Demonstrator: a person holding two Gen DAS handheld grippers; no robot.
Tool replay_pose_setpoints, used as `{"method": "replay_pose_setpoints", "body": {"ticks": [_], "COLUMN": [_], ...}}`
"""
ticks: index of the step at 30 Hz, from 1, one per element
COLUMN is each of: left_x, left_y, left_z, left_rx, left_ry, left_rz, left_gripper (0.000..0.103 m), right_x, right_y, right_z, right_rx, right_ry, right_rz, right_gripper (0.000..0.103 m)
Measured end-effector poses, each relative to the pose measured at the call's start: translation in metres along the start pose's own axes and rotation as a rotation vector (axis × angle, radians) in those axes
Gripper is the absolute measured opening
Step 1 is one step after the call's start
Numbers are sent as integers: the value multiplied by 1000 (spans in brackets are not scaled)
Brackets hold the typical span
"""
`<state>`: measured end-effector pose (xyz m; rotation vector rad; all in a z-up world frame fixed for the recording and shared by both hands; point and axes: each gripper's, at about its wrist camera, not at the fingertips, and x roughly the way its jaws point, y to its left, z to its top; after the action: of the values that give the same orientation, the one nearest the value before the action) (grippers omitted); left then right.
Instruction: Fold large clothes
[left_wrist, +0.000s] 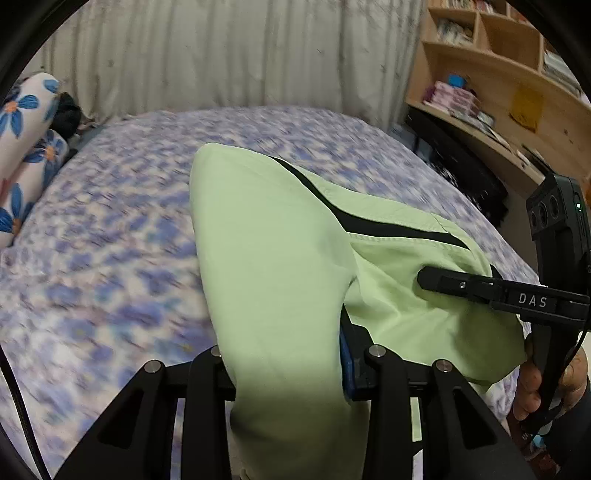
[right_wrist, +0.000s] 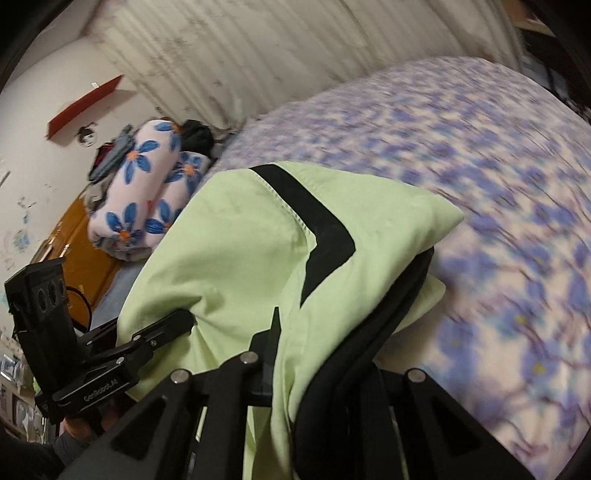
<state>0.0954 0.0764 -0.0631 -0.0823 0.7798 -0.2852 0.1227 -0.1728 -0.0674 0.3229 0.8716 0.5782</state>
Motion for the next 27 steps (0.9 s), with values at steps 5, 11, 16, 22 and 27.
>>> {"method": "replay_pose_setpoints", "body": {"ticks": [5,11,16,22,27], "left_x": [-6,34,100,201,282], "left_y": [68,156,233,306,361], "left_z": [49,125,180,198,169], "left_rx": [21,40,33,12,-50], "left_ry": [-47,-66,-75,-20,144], "left_rz": [28,59,75,105,171], "left_gripper": [34,34,34,35,81], "right_x": [45,127,213,318,393], "right_y": [45,73,74,41,-10], "right_z": [57,130,186,222,205], "right_rx": [-53,-114,-122,-38,54], "right_ry": [-52,-94,-125,-65,119], "right_rz": [51,54,42,38,-65], "right_gripper": [11,11,11,12,35]}}
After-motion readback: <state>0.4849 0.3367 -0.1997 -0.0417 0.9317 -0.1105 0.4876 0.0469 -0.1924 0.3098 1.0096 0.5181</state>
